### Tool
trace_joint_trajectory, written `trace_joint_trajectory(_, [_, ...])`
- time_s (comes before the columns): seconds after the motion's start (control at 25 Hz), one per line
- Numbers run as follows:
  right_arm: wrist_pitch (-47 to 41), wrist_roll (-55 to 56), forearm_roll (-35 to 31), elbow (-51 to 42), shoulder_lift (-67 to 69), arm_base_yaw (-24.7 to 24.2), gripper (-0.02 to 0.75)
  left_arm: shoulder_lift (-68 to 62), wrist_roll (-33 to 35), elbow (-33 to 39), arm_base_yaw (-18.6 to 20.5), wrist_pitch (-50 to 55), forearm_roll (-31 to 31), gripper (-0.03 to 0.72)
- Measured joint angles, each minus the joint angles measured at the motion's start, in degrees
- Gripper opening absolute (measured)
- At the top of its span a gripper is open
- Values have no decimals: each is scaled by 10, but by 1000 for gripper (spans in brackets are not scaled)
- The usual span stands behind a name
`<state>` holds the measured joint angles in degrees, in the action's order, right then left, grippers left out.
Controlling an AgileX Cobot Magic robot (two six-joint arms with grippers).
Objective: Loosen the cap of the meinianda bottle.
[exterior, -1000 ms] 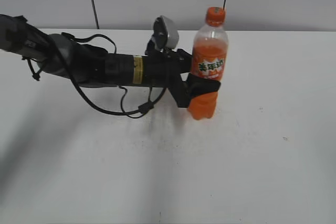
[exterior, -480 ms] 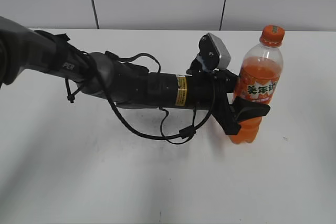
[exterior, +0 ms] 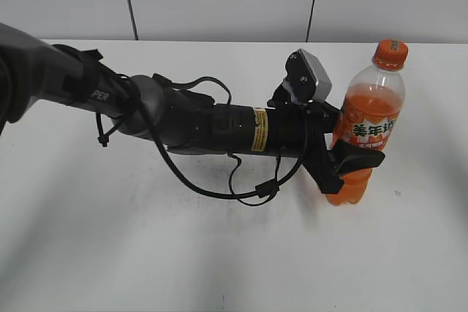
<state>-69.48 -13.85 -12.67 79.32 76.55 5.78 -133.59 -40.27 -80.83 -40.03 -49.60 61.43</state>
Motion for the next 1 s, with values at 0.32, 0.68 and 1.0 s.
trace_joint_trajectory(0.32, [-1, 23, 24, 55, 92, 111, 416, 0, 24, 0, -1, 0, 1, 429])
trace_joint_trajectory(0.68, [-2, 37, 56, 55, 126, 121, 414, 0, 35, 0, -2, 1, 2, 429])
trace_joint_trajectory(1.0, [-2, 39, 56, 45, 126, 121, 414, 0, 36, 0, -2, 1, 2, 429])
